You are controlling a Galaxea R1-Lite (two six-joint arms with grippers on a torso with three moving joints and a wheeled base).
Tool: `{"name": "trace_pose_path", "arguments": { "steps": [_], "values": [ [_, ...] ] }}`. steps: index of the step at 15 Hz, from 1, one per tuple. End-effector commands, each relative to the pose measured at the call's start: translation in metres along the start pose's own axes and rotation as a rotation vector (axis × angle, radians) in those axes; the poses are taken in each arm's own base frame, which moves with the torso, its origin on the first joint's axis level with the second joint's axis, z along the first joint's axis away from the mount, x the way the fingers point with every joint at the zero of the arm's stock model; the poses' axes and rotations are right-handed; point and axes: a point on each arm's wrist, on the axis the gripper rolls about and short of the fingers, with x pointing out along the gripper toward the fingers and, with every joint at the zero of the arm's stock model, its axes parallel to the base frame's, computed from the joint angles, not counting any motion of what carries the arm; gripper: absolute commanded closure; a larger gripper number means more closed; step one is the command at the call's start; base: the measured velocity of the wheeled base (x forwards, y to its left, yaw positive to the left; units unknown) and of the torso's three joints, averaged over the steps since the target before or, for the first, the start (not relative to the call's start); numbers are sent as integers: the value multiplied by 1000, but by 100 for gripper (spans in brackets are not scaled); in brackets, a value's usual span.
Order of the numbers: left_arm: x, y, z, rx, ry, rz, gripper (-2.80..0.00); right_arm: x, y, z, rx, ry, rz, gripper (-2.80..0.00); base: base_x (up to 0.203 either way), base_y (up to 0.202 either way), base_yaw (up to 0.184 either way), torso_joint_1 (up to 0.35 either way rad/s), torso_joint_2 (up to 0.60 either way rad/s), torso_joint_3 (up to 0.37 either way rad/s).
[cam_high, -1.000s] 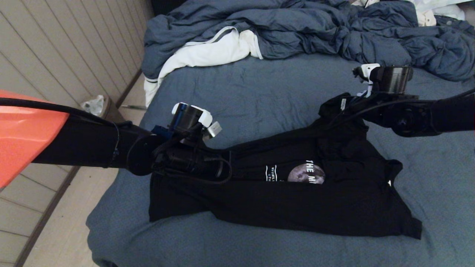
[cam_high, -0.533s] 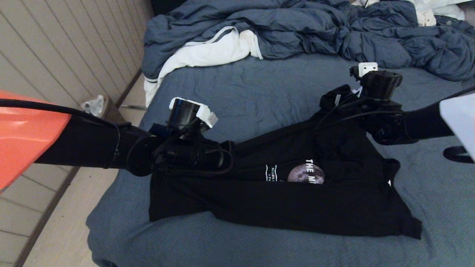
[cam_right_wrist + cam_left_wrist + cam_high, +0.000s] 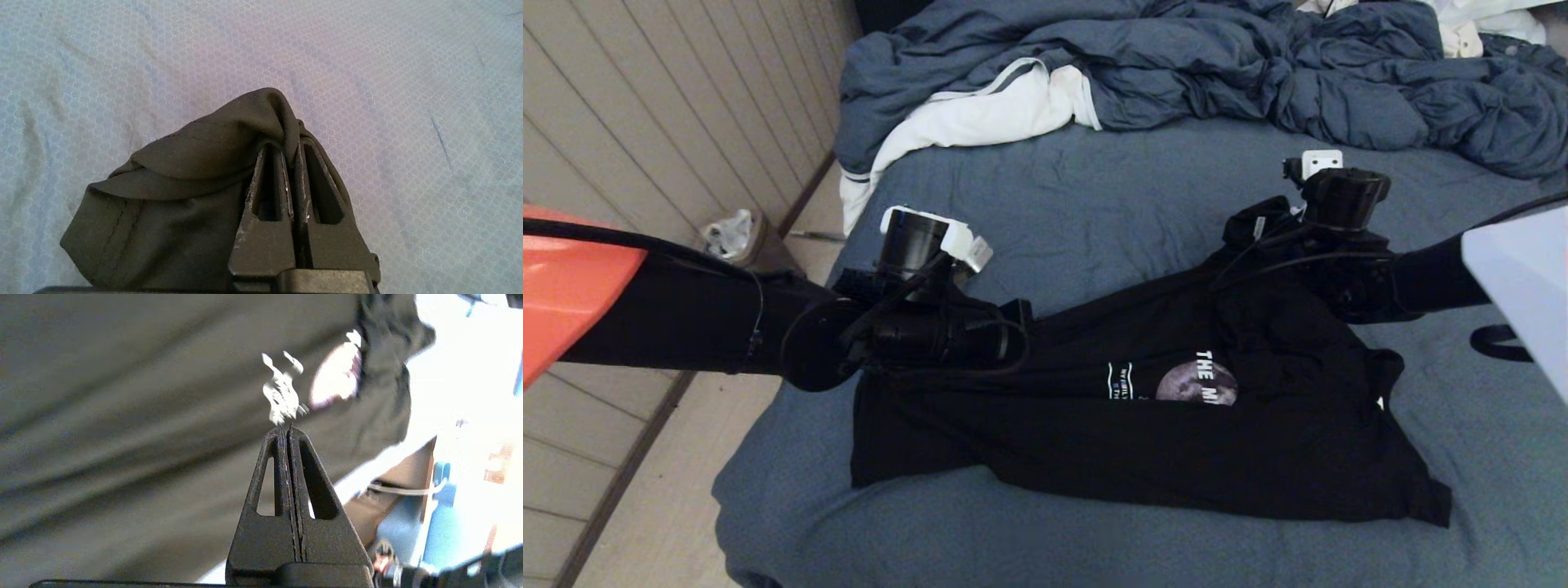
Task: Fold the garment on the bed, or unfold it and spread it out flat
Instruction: Unford the black T-shirt
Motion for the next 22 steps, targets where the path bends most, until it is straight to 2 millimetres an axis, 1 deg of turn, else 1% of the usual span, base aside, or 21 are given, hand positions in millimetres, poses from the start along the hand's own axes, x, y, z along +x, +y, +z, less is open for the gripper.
{"name": "trace_pose_path", "arguments": {
  "steps": [1, 2, 4, 6, 7, 10, 13, 16, 18, 20, 21, 22],
  "values": [
    [1, -8, -6, 23, -2, -24, 0, 0, 0, -3, -5, 5, -1, 0, 0, 0, 0, 0, 0, 0],
    [4, -5, -4, 25, -23, -3, 0, 0, 0, -3, -5, 7, -1, 0, 0, 0, 0, 0, 0, 0],
    [7, 15, 7, 40, -83, 81, 0, -1, 0, -2, -5, 7, -1, 0, 0, 0, 0, 0, 0, 0],
    [11, 37, 12, 153, -114, 162, 0, -1, 0, -3, -6, 8, -1, 0, 0, 0, 0, 0, 0, 0],
    [13, 45, 6, 191, -100, 185, 0, -1, 0, -3, -7, 8, -1, 0, 0, 0, 0, 0, 0, 0],
    [29, 62, -7, 287, -87, 227, 0, -1, -1, -1, -5, 5, -3, 0, 0, 0, 0, 0, 0, 0],
    [28, 64, -10, 325, -96, 231, 0, -1, -1, -1, -6, 5, -3, 0, 0, 0, 0, 0, 0, 0],
    [23, 60, -7, 329, -112, 227, 0, -1, -1, -1, -6, 5, -3, 0, 0, 0, 0, 0, 0, 0],
    [29, 67, -10, 335, -93, 240, 0, -2, -1, -1, -6, 4, -3, 0, 0, 0, 0, 0, 0, 0],
    [36, 94, -5, 311, -89, 286, 0, -2, -1, 0, -5, 2, -3, 0, 0, 0, 0, 0, 0, 0],
    [37, 106, 1, 300, -106, 306, 0, -2, -1, 0, -6, 4, -3, 0, 0, 0, 0, 0, 0, 0],
    [35, 114, 8, 292, -127, 320, 0, -2, -1, 0, -6, 4, -3, 0, 0, 0, 0, 0, 0, 0]
  ]
}}
